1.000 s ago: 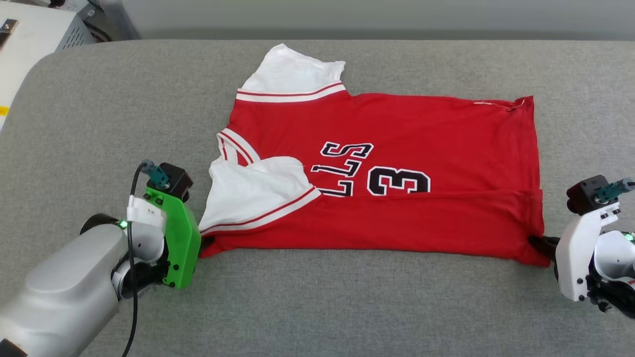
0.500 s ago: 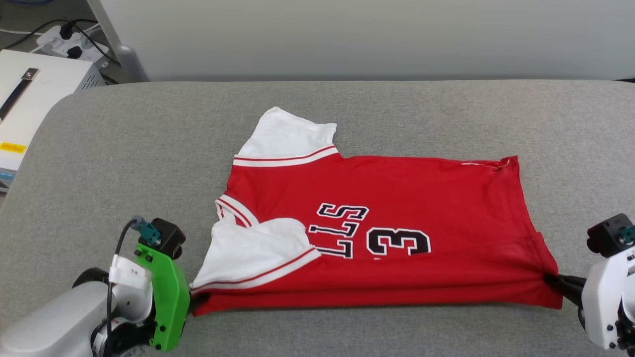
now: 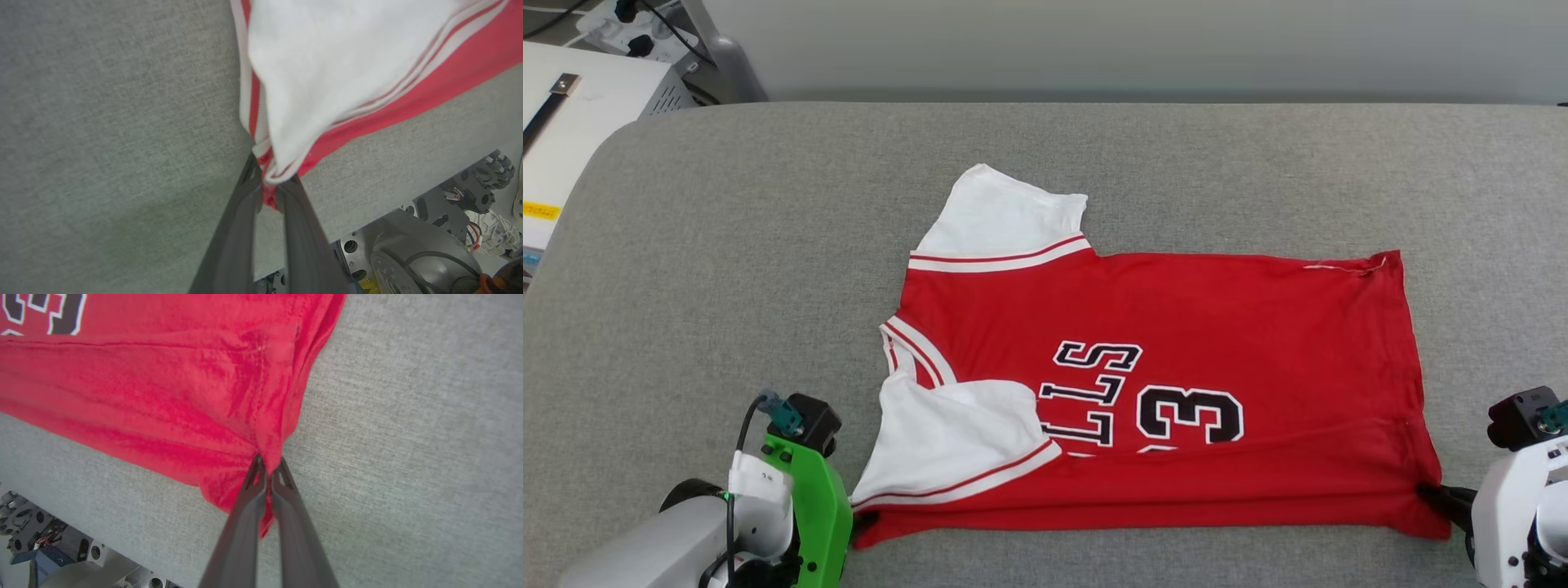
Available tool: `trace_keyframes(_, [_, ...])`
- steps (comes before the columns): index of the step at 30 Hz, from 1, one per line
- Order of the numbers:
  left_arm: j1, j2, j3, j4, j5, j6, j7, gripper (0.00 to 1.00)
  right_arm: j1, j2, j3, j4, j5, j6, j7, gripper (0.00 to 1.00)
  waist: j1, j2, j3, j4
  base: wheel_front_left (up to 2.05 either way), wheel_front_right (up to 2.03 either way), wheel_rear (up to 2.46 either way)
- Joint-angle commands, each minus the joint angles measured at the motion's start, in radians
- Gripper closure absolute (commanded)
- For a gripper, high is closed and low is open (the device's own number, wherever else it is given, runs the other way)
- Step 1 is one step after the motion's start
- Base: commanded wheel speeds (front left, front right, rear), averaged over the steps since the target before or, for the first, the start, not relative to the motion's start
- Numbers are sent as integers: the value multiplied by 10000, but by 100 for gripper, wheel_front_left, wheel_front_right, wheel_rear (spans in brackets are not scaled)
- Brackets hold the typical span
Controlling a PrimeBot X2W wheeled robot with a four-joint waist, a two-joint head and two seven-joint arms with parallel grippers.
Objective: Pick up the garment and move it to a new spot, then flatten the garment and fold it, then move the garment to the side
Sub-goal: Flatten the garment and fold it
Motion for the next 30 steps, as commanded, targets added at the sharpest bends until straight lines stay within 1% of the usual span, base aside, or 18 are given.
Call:
trace_keyframes(1, [140,3,-23,232,90,-27,-101,100,4,97,-83,175,-151,-9,-178,100,0,0,55,18,0,0,0])
trace_keyframes(2, [176,-56,11,366,63,-65,-221,100,35,229,-99,263,-153,-9,-292,100,0,0,44,29,0,0,0])
trace_keyframes(3, [208,-101,33,465,54,-99,-327,78,60,324,-136,318,-141,-9,-422,87,0,0,25,36,0,0,0])
trace_keyframes(4, [202,-108,58,561,146,-117,-513,0,94,413,-190,376,-155,-9,-615,51,0,0,-27,45,0,0,0])
trace_keyframes(5, [203,-89,88,599,183,-121,-629,0,127,455,-206,403,-188,-9,-742,0,0,0,-65,47,0,0,0])
trace_keyframes(8, [168,71,182,520,283,-129,-880,0,241,528,-405,383,-270,-9,-1271,0,0,0,-240,69,0,0,0])
trace_keyframes(10, [151,210,472,322,44,-94,-1113,0,290,533,-595,220,-397,-9,-1657,0,0,0,-324,63,0,0,0])
trace_keyframes(13, [-83,600,775,1,113,80,-1351,0,286,578,-1014,-61,-842,-9,-2384,0,0,0,-423,30,0,0,0])
trace_keyframes(17, [-628,980,1330,-499,265,311,-1829,0,200,989,-1901,-467,-1662,-9,-3696,0,0,0,-452,-79,0,0,0])
trace_keyframes(19, [-1061,1084,1608,-598,644,518,-2251,0,140,1347,-2449,-562,-2232,-9,-4366,0,0,0,-386,-156,0,0,0])
trace_keyframes(22, [-1810,1007,1939,-473,1291,855,-2815,0,52,2010,-3154,-887,-3122,-9,-5226,0,0,0,-162,-311,0,0,0])
trace_keyframes(24, [-2336,855,2143,-348,1566,934,-3070,0,-26,2472,-3593,-1223,-3597,-9,-5750,0,0,0,98,-468,0,0,0])
trace_keyframes(27, [-3188,567,2373,-103,1911,980,-3242,0,-124,3053,-4152,-1725,-4228,-9,-6154,0,0,0,626,-675,0,0,0])
trace_keyframes(30, [-4234,203,2465,311,2274,882,-3100,0,-221,3610,-4597,-2307,-4698,-9,-6376,0,0,0,1293,-897,0,0,0])
